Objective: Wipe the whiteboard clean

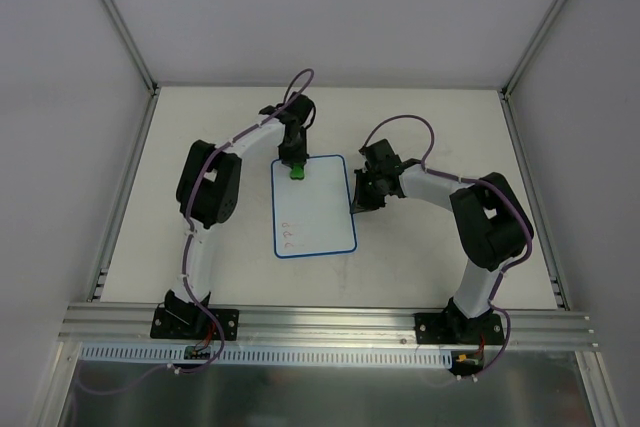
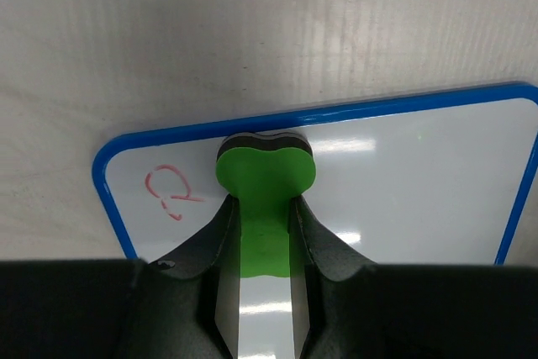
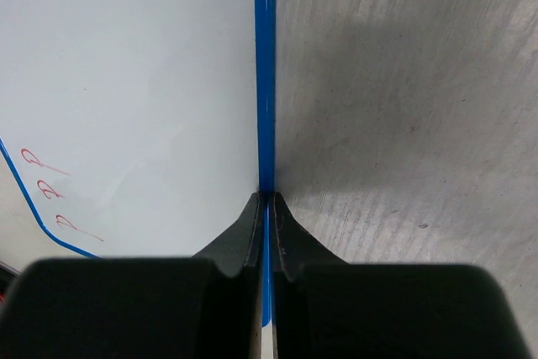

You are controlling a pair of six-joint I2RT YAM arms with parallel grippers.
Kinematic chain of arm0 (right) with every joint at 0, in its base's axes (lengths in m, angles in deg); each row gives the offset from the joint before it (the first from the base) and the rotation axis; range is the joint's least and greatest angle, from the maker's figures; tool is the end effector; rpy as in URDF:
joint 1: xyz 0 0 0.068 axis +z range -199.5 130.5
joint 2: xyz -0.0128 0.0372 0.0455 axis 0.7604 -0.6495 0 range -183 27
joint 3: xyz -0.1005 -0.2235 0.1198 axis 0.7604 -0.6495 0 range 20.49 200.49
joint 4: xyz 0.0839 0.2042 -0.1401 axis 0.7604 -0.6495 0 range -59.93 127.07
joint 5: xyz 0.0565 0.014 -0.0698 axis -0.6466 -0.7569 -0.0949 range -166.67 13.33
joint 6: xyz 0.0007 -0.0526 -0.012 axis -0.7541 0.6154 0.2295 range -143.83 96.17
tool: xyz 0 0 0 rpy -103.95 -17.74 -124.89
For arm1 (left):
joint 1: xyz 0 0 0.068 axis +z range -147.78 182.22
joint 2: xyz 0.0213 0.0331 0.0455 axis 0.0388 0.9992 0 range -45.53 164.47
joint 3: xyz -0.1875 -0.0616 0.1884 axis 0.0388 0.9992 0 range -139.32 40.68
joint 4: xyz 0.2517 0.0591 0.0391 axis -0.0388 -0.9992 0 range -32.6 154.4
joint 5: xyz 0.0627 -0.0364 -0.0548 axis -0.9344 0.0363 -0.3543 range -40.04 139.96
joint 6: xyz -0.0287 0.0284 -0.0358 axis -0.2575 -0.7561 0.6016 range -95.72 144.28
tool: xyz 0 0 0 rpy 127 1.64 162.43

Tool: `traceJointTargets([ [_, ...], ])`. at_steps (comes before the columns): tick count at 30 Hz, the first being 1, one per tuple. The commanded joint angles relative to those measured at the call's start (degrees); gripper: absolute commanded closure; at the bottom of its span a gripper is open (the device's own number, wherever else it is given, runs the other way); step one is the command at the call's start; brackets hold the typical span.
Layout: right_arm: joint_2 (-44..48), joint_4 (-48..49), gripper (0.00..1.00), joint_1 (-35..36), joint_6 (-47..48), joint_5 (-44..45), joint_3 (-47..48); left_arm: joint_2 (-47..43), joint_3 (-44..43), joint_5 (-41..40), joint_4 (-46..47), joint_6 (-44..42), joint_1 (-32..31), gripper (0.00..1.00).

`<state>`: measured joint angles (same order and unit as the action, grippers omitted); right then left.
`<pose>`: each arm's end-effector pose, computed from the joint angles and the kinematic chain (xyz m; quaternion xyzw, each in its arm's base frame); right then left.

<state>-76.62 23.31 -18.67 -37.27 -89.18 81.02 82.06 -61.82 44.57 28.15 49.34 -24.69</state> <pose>0.3064 0.1920 0.1554 -0.1748 0.9371 0.2036 0.2234 0.4302 -0.2147 0.1772 0.0040 0.9679 -0.0674 0.2422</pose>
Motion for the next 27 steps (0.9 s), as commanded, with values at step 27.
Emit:
traceJointTargets([
  [27, -3.88, -5.93, 1.00, -0.33, 3.23, 4.07, -0.50, -18.95, 12.58, -0.86, -7.62, -3.52, 6.73, 1.00],
])
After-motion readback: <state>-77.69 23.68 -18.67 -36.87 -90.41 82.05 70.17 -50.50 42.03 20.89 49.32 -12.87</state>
